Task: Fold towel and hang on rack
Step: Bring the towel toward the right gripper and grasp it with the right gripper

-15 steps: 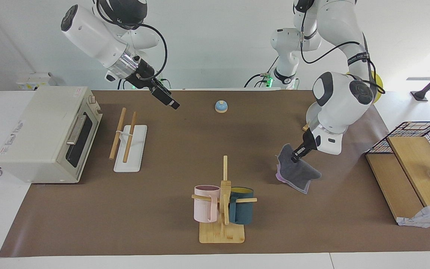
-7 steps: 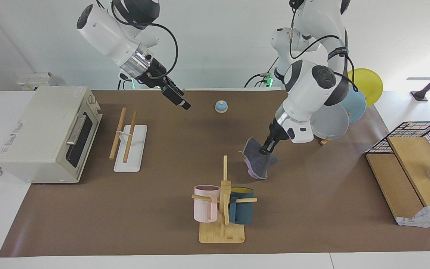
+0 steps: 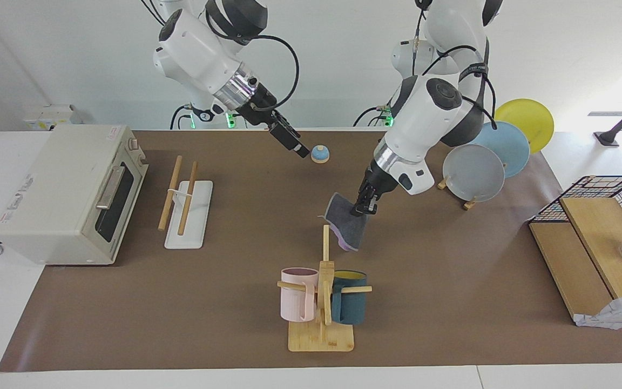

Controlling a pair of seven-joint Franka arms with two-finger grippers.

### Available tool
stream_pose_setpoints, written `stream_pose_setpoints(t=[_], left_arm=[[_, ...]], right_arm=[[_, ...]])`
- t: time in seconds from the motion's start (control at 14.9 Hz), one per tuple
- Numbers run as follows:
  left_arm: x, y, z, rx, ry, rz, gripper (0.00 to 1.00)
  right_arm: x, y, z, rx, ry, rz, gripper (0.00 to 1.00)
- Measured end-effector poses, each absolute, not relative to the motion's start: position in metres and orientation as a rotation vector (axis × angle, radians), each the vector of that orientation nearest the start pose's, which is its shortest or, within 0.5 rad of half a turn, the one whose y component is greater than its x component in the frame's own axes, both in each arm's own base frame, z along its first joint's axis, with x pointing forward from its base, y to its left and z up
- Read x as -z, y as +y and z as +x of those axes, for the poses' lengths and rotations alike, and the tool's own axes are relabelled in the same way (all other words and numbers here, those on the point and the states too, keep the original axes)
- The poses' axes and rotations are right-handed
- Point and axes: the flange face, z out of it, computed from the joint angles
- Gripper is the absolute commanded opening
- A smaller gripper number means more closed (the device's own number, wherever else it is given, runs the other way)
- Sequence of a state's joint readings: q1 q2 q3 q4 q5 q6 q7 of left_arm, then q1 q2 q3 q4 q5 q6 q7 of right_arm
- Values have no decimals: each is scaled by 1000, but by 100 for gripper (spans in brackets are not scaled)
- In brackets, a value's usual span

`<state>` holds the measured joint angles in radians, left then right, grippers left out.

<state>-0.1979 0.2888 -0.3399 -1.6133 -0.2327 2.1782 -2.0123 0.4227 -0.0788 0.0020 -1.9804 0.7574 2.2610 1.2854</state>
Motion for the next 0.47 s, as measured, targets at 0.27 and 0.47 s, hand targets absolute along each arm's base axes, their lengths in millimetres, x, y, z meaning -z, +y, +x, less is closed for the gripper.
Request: stream_pose_setpoints(t=[0.27, 0.47], left_arm=[[-501, -324, 589, 365, 2083, 1773, 0], [-506, -317, 591, 394, 2111, 1713, 0]], right_arm=[[-530, 254, 519, -371, 1461, -1901, 100], [-511, 279, 531, -310, 1478, -1834, 100]])
